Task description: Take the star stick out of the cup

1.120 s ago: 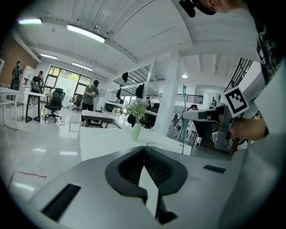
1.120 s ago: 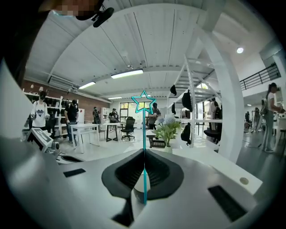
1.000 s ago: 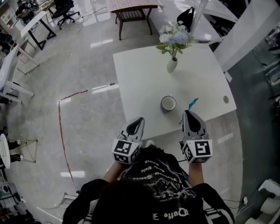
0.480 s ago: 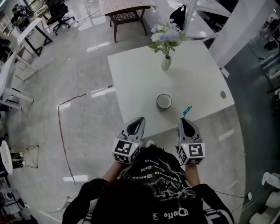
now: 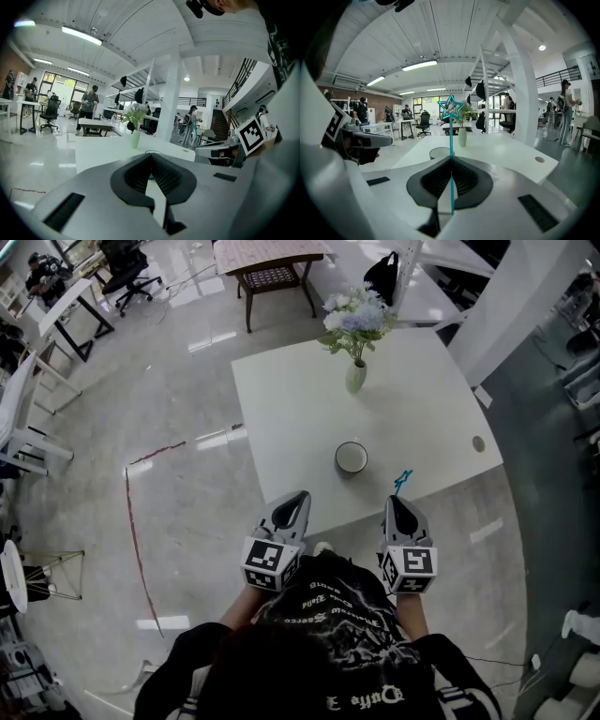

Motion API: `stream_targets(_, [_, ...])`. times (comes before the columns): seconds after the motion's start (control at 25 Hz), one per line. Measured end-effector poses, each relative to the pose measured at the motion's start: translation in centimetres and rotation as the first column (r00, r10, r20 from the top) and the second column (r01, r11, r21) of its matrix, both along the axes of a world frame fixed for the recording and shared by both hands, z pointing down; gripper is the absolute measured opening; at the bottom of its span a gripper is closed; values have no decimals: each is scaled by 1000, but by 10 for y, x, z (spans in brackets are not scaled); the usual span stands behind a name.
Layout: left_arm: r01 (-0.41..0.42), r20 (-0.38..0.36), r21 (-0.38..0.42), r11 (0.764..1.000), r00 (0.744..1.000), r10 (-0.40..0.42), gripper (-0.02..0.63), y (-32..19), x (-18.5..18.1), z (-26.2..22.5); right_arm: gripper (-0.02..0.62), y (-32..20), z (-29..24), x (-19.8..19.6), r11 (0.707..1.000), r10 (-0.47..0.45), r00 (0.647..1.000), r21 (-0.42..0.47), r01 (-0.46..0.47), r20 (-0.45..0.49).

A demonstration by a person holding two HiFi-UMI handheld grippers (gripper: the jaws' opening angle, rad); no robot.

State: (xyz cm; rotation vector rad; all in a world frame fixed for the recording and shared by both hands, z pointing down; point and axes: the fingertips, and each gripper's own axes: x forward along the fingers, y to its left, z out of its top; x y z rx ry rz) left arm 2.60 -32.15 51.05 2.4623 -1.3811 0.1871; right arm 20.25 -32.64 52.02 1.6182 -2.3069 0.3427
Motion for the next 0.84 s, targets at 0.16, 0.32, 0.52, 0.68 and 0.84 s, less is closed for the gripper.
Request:
stream_targets(0.16, [8, -2, -12, 1000, 1000, -8, 20, 2, -2, 2, 11, 1, -1, -5, 1000, -17, 1000, -2, 17, 1])
stream_targets(0.32, [19, -8, -27, 999, 1000, -19, 20, 6, -7, 3, 11, 3, 1, -12, 999, -34, 999, -1, 34, -1])
stream_targets(0.52, [33, -5, -30, 999, 999, -34, 20, 12, -17, 3, 11, 5, 1, -20, 999, -46, 999, -4, 46, -5])
stream_targets(0.68, [40, -16, -33, 999, 999, -41, 20, 14, -20, 2, 11, 1, -1, -26, 999, -52, 999, 0, 52, -16])
stream_targets(0.84, [72, -28, -26, 997, 997, -73, 20, 10, -29, 6, 11, -6, -1, -34, 997, -76, 997, 5, 76, -28])
